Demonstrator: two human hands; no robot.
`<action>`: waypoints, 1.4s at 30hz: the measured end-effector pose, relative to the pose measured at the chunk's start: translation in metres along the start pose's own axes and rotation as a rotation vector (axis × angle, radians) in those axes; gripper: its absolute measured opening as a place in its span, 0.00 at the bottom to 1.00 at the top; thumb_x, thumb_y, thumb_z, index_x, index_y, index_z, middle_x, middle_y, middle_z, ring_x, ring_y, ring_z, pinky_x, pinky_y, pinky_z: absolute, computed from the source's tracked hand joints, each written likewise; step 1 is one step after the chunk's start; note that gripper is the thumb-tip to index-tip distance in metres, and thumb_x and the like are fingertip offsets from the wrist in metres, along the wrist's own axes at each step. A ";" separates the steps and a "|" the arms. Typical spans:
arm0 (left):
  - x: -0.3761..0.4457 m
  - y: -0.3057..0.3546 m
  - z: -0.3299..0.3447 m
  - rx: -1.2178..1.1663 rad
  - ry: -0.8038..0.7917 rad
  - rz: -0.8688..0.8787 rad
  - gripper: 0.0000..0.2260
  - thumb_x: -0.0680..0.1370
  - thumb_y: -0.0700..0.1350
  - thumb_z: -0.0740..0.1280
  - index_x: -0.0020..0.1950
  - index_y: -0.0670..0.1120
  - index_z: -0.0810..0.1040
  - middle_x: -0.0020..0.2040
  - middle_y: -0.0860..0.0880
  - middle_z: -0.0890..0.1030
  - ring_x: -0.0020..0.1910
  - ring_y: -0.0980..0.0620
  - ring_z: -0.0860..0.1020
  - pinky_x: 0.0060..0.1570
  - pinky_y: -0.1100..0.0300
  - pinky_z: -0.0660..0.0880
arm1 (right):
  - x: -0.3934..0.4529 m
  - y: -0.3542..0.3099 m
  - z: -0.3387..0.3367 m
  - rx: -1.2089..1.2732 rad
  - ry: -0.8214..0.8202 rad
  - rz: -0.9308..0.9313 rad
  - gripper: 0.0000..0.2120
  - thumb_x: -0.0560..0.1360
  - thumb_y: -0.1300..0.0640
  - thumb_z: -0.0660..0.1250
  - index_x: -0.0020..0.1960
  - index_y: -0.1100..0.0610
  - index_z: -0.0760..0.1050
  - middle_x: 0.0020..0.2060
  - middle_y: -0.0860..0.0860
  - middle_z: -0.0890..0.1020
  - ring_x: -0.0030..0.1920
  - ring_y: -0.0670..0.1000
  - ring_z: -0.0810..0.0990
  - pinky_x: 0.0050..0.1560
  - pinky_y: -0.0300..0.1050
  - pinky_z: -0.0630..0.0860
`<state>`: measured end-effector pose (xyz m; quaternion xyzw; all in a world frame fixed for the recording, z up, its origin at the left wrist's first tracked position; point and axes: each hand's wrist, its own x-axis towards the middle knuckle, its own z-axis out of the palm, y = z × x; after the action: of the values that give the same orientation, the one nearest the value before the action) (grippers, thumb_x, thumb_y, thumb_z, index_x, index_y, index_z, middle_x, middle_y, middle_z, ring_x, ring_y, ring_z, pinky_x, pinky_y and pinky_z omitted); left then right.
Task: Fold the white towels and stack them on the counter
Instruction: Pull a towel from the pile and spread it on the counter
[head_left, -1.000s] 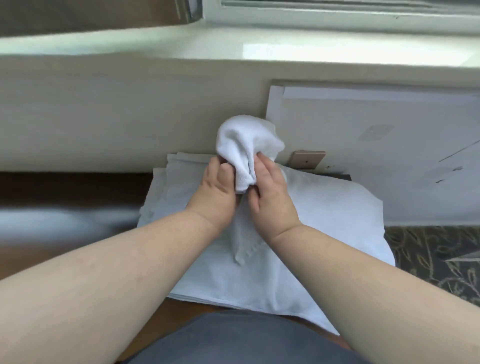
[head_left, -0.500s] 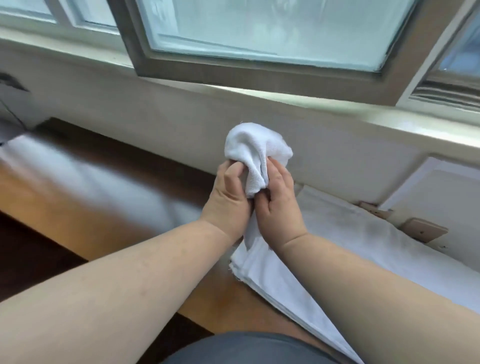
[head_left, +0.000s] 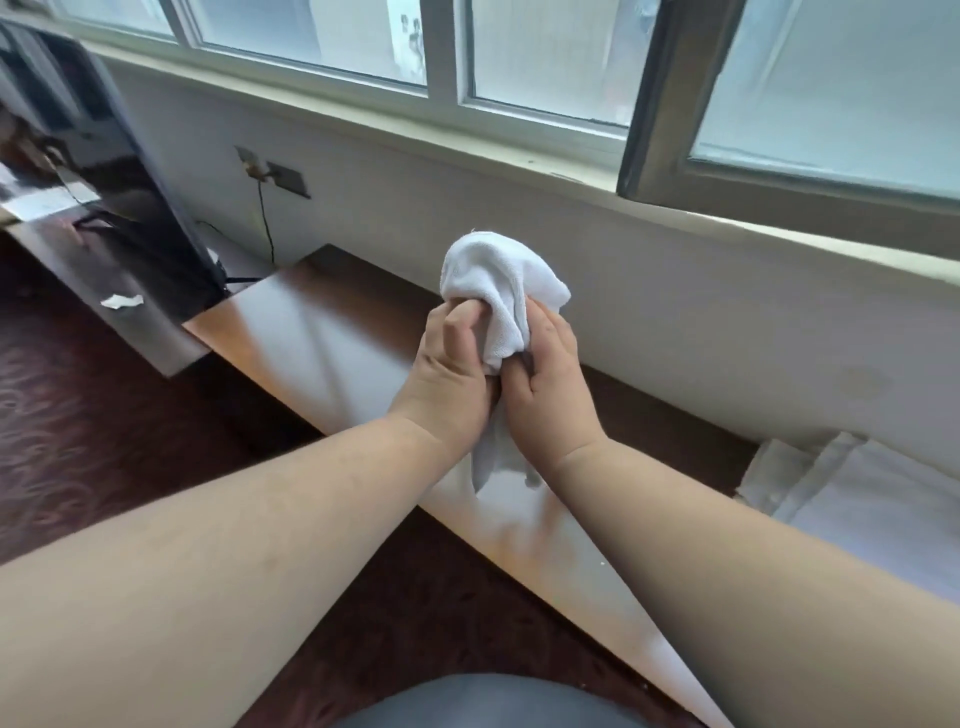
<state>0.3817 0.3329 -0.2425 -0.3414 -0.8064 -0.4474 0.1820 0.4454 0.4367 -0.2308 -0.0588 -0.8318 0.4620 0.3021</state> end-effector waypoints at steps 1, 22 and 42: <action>0.002 -0.011 -0.014 0.019 0.010 -0.004 0.21 0.75 0.50 0.66 0.63 0.57 0.60 0.63 0.52 0.66 0.59 0.53 0.70 0.54 0.65 0.65 | 0.004 -0.008 0.016 0.012 -0.012 -0.001 0.22 0.78 0.62 0.59 0.70 0.47 0.69 0.66 0.42 0.72 0.66 0.31 0.61 0.64 0.24 0.56; 0.124 -0.269 -0.092 0.270 -0.121 -0.229 0.30 0.71 0.47 0.73 0.63 0.54 0.56 0.65 0.43 0.68 0.57 0.43 0.72 0.51 0.51 0.75 | 0.190 0.045 0.263 0.039 -0.301 0.021 0.24 0.80 0.59 0.62 0.75 0.52 0.65 0.72 0.48 0.67 0.72 0.45 0.62 0.73 0.44 0.60; 0.229 -0.499 -0.022 0.523 -1.273 -0.014 0.14 0.80 0.47 0.58 0.66 0.52 0.69 0.64 0.50 0.71 0.53 0.49 0.72 0.46 0.57 0.64 | 0.217 0.165 0.388 -0.494 -0.558 0.704 0.29 0.79 0.54 0.62 0.77 0.54 0.59 0.78 0.53 0.58 0.76 0.55 0.58 0.73 0.44 0.57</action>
<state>-0.1350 0.2202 -0.3910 -0.4773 -0.8399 0.0485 -0.2537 0.0233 0.3280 -0.4175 -0.2794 -0.8948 0.3237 -0.1284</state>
